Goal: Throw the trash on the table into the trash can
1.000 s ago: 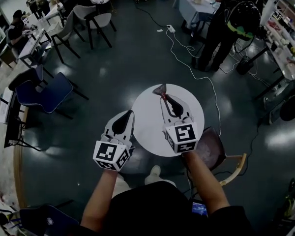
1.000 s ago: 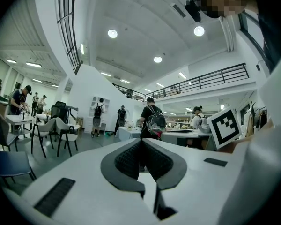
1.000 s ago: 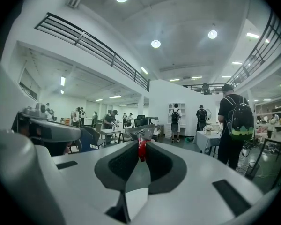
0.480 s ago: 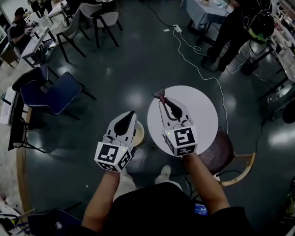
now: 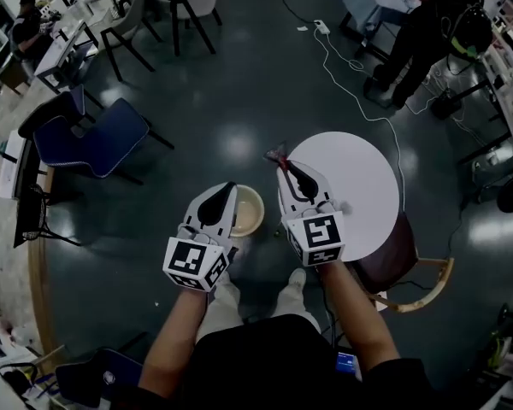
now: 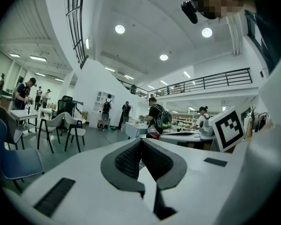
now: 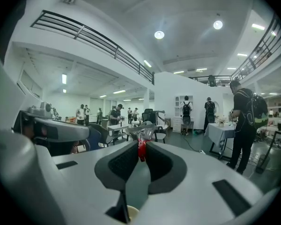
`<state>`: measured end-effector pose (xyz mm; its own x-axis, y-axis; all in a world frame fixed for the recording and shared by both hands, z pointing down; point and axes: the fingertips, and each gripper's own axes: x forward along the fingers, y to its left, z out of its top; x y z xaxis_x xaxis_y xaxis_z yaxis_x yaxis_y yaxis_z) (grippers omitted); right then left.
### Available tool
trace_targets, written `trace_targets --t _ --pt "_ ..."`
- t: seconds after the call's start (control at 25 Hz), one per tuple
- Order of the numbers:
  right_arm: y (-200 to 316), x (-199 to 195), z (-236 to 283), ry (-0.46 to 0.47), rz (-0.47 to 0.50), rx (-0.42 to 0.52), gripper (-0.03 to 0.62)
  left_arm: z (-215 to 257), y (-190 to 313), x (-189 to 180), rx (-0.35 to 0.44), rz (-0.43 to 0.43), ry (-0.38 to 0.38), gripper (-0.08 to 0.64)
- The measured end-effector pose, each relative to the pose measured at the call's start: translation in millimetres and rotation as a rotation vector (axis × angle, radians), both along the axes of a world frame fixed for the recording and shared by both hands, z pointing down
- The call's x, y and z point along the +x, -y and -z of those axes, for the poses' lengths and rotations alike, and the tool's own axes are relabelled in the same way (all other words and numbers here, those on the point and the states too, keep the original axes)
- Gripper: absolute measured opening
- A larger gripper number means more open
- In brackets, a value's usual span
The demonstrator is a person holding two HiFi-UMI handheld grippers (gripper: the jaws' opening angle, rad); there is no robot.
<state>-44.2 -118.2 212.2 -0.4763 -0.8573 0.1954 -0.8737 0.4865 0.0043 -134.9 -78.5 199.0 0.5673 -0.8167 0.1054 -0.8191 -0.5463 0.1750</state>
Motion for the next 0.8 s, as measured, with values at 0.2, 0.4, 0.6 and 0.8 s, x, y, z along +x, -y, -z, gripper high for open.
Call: trace_targets --t 0.2,0.4,0.6,0.8 --pt "0.0 -36.1 -46.4 0.001 0.007 -0.063 0.06 -38.6 4.4 -34.9 -0.055 0.004 0.018 0.015" --pt "8.0 -66.6 -93.0 -0.008 -0.001 -0.112 0.06 -80.3 13.6 -64.9 -0.109 0.002 0.009 0.015" --pt "15.3 -85.7 -133.9 -0.006 -0.004 -0.156 0.06 -124.0 19.1 -83.1 -0.164 0.005 0.003 0.015" --pt "20.5 -102.2 -175.5 -0.005 -0.002 -0.193 0.06 -171.4 22.9 -100.8 -0.205 0.026 0.003 0.015"
